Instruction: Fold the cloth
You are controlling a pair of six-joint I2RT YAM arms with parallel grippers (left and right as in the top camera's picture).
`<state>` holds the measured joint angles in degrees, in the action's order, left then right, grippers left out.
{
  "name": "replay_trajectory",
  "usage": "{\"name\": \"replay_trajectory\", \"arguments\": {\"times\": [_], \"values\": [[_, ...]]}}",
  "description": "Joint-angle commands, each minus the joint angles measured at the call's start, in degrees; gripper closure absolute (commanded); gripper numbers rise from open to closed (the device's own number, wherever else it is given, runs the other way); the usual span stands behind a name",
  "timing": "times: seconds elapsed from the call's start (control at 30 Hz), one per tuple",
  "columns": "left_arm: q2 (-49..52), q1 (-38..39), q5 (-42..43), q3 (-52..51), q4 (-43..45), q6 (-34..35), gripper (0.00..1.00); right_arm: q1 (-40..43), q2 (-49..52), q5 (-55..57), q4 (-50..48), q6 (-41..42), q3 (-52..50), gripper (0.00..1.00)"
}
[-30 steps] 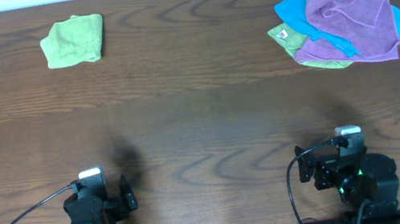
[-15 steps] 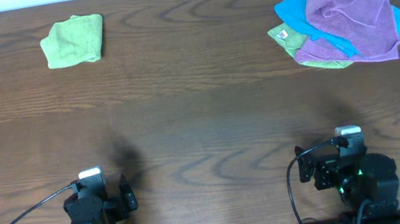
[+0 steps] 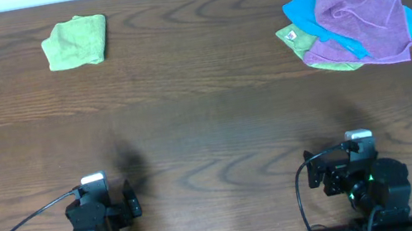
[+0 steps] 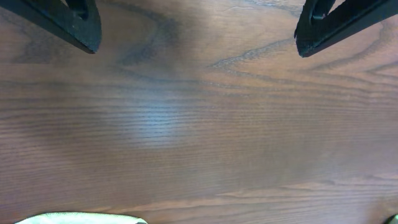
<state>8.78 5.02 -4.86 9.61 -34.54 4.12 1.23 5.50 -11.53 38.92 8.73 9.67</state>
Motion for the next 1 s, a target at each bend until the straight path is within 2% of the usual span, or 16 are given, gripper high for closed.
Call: {"name": "replay_trajectory", "arguments": {"times": [0.0,0.6,0.7,0.8,0.97], "values": [[-0.4,-0.1,0.0,-0.8,-0.1,0.2,0.05,-0.6,0.0,0.6,-0.1,0.9,-0.4,0.01],[-0.4,-0.1,0.0,-0.8,-0.1,0.2,0.05,-0.5,0.0,1.2,-0.3,0.8,-0.4,0.01],[-0.4,-0.1,0.0,-0.8,-0.1,0.2,0.05,-0.5,0.0,2.1,-0.3,3.0,-0.4,0.01],[-0.4,-0.1,0.0,-0.8,-0.1,0.2,0.05,-0.5,0.0,1.9,-0.2,8.6,-0.4,0.01],[-0.4,-0.1,0.0,-0.8,-0.1,0.2,0.05,-0.5,0.0,0.5,0.1,8.6,-0.4,0.01]]}}
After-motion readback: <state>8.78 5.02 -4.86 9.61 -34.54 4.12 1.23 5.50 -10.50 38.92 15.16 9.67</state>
